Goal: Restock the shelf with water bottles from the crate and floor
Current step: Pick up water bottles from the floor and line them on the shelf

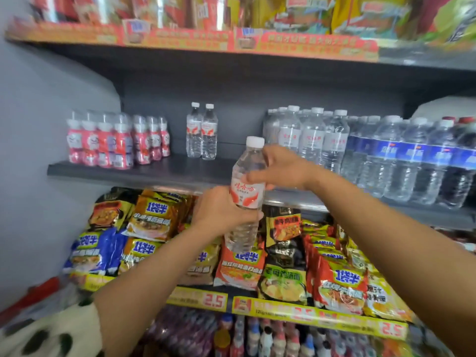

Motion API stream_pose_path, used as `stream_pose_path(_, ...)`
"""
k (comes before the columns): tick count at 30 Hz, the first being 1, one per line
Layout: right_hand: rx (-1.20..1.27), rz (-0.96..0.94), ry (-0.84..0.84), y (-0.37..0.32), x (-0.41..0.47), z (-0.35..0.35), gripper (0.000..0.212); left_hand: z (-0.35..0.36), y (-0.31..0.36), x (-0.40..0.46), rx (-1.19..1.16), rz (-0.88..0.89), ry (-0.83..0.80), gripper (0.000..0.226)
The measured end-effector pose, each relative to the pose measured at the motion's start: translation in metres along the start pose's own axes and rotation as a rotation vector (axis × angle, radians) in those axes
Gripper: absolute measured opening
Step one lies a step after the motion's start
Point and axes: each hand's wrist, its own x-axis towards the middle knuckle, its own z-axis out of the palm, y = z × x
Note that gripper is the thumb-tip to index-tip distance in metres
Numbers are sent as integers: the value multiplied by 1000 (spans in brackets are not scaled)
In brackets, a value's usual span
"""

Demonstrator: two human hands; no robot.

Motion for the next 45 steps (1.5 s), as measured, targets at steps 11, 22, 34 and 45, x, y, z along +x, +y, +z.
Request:
stream_pose_path(11, -38, -40, 146, -54, 106, -35, 8, -85, 12, 102, -43, 155, 27, 48)
stream_pose_path(22, -75, 25, 79, 13, 212, -33, 10, -38, -27, 210, -83, 94, 12, 54)
stream_pose_path(34, -8, 32, -11, 85, 321, -28, 19, 4, -69, 314, -20, 10, 46, 63)
stream_pose_path(45, -59, 300, -121, 101, 345, -18, 32, -27, -109, 353, 217, -103, -87, 44)
